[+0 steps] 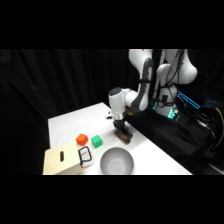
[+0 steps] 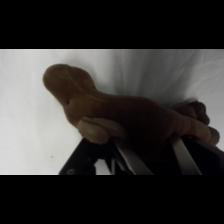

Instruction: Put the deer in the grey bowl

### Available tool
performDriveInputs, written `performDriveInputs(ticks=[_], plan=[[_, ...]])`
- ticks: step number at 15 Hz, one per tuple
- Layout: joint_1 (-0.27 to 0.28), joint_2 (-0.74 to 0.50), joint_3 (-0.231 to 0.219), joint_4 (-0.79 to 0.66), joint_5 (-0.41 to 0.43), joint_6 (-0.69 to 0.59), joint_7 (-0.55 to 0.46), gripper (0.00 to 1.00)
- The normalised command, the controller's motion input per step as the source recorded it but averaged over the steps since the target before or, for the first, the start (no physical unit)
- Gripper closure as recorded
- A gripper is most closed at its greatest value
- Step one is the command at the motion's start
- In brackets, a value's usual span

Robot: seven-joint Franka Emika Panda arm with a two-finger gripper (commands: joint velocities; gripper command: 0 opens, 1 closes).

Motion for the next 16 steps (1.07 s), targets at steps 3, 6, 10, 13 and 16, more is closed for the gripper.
performDriveInputs(ticks=[3,6,10,13,16], plan=[[0.082,-0.3,-0.094,0.12,-0.035,-0.6,0.13,0.96],[0.115,-0.4,-0.06,0.18,-0.022,-0.68,0.17,0.96],[0.141,-0.35,-0.042,0.27,-0.072,-0.64,0.23,0.93],[0.133,-0.13,0.004,0.36,-0.093,-0.52,0.23,0.94],[0.146,0.0,0.066,0.37,-0.038,-0.38,0.23,0.95]])
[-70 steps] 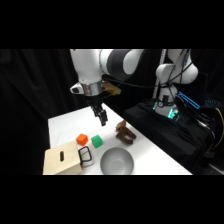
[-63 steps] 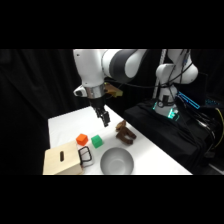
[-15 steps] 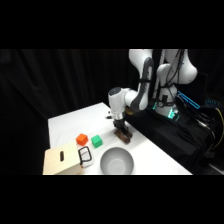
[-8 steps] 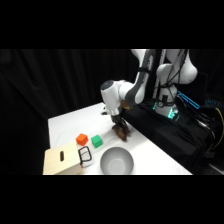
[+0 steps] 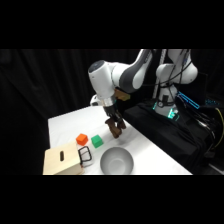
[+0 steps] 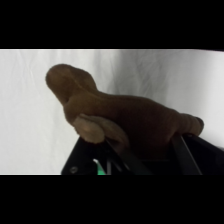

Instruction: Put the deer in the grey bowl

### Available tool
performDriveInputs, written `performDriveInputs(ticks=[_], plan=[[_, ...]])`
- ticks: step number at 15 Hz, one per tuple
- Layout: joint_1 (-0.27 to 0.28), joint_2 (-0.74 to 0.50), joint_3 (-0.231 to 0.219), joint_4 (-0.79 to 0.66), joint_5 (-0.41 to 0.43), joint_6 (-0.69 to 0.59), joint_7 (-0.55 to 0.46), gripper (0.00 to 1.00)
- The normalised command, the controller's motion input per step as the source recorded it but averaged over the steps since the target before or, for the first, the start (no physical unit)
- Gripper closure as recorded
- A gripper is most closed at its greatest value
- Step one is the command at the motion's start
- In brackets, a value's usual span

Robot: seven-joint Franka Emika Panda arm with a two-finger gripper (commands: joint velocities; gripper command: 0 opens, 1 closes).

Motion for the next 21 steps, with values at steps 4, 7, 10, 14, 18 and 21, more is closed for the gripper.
performDriveInputs(ticks=[4,7,10,14,18,21], plan=[[0.173,0.04,0.106,0.3,-0.009,-0.16,0.25,0.95],[0.142,0.12,0.088,0.27,0.002,0.03,0.2,0.96],[0.108,0.26,0.064,0.3,0.005,0.13,0.13,0.95],[0.072,0.38,0.025,0.34,-0.006,0.2,0.06,0.98],[0.05,0.33,-0.019,0.32,-0.026,0.1,0.01,0.71],[0.051,0.21,-0.042,0.24,-0.029,-0.01,-0.02,0.46]])
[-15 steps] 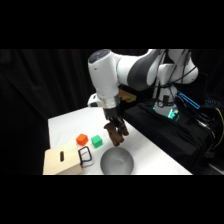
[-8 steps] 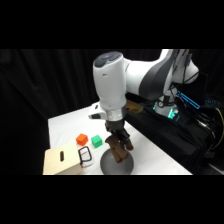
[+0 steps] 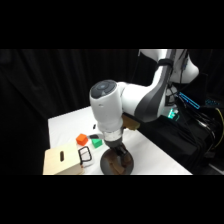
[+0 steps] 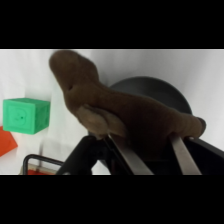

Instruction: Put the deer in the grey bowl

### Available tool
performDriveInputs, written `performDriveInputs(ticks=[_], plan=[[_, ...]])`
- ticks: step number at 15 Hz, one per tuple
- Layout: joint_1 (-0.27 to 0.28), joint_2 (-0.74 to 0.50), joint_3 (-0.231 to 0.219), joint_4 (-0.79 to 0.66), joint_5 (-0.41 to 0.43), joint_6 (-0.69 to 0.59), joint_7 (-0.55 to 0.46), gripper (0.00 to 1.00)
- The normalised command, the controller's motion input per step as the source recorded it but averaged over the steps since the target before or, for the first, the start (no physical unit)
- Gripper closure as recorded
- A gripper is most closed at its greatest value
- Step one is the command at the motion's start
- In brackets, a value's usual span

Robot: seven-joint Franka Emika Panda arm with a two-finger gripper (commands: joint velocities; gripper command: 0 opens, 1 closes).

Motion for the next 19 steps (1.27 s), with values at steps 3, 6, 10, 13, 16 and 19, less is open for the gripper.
performDriveInputs(ticks=[3,6,10,13,16,19], plan=[[0.058,0.14,-0.058,0.2,-0.032,-0.08,-0.01,0.23],[0.072,0.04,-0.075,0.18,-0.066,-0.17,0.01,0.01],[0.046,-0.13,-0.056,0.13,-0.044,-0.24,-0.03,0.0],[0.024,-0.27,-0.036,0.05,-0.023,-0.29,-0.03,0.0],[-0.009,-0.3,-0.022,0.03,0.016,-0.3,-0.03,0.0],[-0.048,-0.23,0.003,0.07,0.08,-0.26,-0.07,0.0]])
